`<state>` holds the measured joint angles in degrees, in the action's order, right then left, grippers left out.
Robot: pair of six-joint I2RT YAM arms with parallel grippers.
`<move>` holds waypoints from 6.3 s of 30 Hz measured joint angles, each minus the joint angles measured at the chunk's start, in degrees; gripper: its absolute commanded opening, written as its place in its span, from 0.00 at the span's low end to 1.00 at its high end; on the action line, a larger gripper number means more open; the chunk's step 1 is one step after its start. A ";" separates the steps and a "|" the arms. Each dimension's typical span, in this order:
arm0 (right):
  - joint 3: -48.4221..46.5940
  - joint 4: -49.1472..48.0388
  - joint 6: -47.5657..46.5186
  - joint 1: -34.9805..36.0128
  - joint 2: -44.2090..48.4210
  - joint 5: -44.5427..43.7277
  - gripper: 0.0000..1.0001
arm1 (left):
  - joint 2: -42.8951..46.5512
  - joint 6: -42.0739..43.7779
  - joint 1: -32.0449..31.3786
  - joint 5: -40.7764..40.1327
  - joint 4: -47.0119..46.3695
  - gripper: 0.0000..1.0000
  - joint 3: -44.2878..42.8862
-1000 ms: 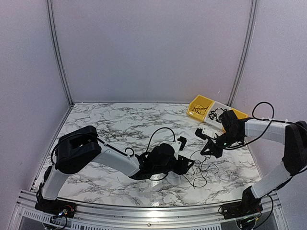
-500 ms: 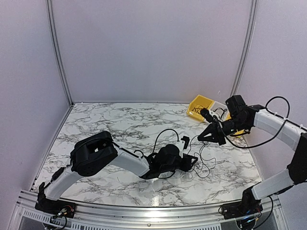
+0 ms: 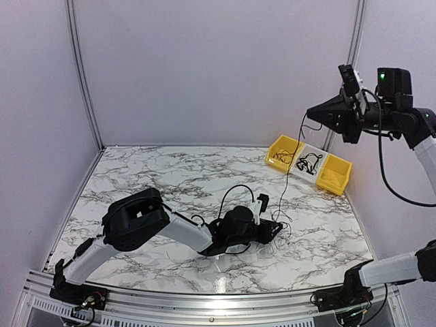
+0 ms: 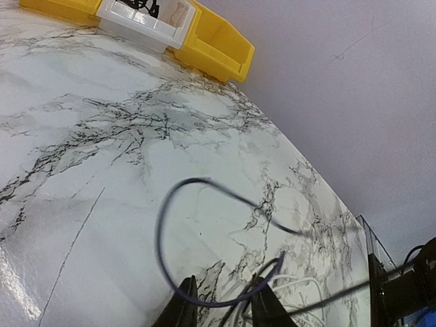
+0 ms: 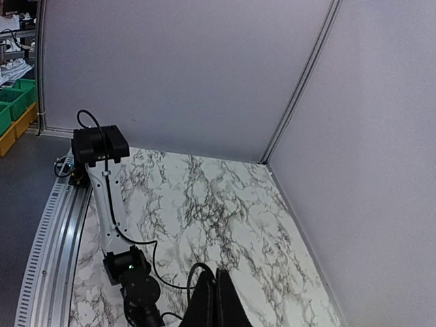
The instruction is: Untangle the cables
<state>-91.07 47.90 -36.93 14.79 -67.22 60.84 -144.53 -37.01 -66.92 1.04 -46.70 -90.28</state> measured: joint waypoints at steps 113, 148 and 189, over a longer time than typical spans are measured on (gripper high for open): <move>-11.30 -49.33 19.71 -22.45 -33.51 -55.80 0.00 | 34.93 6.40 -1.42 -4.07 -8.35 0.48 48.09; 27.04 -39.26 26.62 -22.75 -16.55 -39.52 0.00 | 31.15 6.47 -1.44 -3.50 -8.33 0.48 47.91; -7.19 -32.35 19.47 -21.44 -52.35 -60.59 0.00 | 29.70 5.53 -1.44 -3.21 -8.33 0.48 47.08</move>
<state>-98.26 15.55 -17.45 -6.66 -119.57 0.25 -114.83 -31.48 -68.36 -2.17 -55.02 -43.20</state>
